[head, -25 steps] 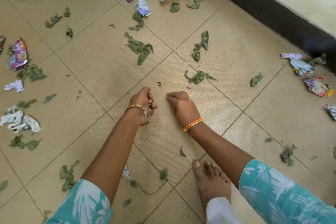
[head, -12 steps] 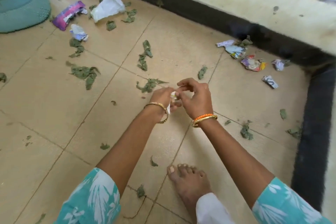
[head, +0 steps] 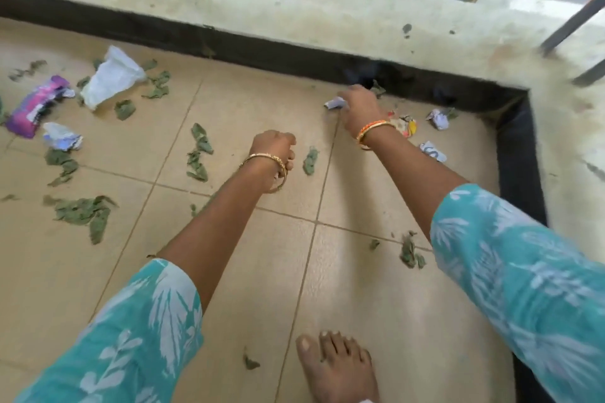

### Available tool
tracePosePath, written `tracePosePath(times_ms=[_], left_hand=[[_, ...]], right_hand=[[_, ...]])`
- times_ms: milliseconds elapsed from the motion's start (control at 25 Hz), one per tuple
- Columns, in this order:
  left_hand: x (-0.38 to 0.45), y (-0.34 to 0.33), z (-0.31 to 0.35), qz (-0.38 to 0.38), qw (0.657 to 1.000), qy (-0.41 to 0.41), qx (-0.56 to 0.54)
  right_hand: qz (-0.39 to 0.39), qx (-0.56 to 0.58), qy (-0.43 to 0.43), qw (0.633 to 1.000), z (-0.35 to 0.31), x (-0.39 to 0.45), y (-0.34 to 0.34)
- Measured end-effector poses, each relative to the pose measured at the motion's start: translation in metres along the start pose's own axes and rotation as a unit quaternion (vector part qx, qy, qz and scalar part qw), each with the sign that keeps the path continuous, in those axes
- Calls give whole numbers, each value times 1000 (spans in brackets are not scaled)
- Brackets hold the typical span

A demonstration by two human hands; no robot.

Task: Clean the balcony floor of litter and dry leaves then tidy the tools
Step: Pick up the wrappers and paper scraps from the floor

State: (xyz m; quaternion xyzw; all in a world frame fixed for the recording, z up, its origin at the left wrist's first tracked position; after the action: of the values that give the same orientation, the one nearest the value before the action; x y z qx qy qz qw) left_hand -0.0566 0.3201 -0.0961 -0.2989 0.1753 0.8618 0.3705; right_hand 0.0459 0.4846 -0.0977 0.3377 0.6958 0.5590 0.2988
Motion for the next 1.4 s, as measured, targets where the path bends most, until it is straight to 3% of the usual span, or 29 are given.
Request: tracePosePath(times_ms=[240, 320, 480, 520, 680, 800, 880, 1000, 1080, 1200, 1320, 1400], left_hand=[[17, -6, 7, -10, 999, 36, -38], [15, -8, 3, -19, 994, 58, -95], [7, -10, 0, -48, 963, 85, -253], [7, -11, 0, -58, 958, 80, -268], [7, -16, -1, -92, 942, 72, -314], [-5, -23, -8, -57, 953, 67, -291], [-9, -26, -14, -10, 953, 81, -291], [-5, -20, -19, 40, 947, 106, -302], [-1, -14, -22, 43, 945, 115, -302], [0, -6, -30, 42, 949, 116, -290], [6, 2, -38, 23, 957, 107, -270], [8, 0, -43, 1, 955, 114, -275]], right_hand=[[21, -118, 69, 990, 3, 23, -28], [36, -113, 76, 990, -2, 29, -22], [178, 34, 34, 983, -25, 13, 11], [184, 86, 25, 979, -33, -3, 16], [69, 335, -64, 937, -49, -66, 7], [10, 378, -89, 921, -42, -80, -4], [-14, 361, -72, 930, -42, -81, -4], [40, 274, -74, 958, -30, -76, 3], [84, 145, -78, 983, -12, -60, 6], [43, -19, -84, 995, 20, -33, -5], [3, -75, -89, 993, 41, -23, -15], [24, -112, -70, 991, 44, -21, -17]])
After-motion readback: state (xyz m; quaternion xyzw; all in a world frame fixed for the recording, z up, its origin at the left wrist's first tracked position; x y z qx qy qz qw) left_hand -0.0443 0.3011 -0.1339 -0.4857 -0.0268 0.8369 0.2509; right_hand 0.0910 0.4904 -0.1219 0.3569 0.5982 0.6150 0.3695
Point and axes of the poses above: each hand's wrist, its own x-axis towards the middle knuckle, its own y-axis out of the back of the hand, z = x × y, the point moved 5 cm from there along x, towards the middle knuckle, and after that the axes turned 10 degrees about -x, right-handed, at the moved point
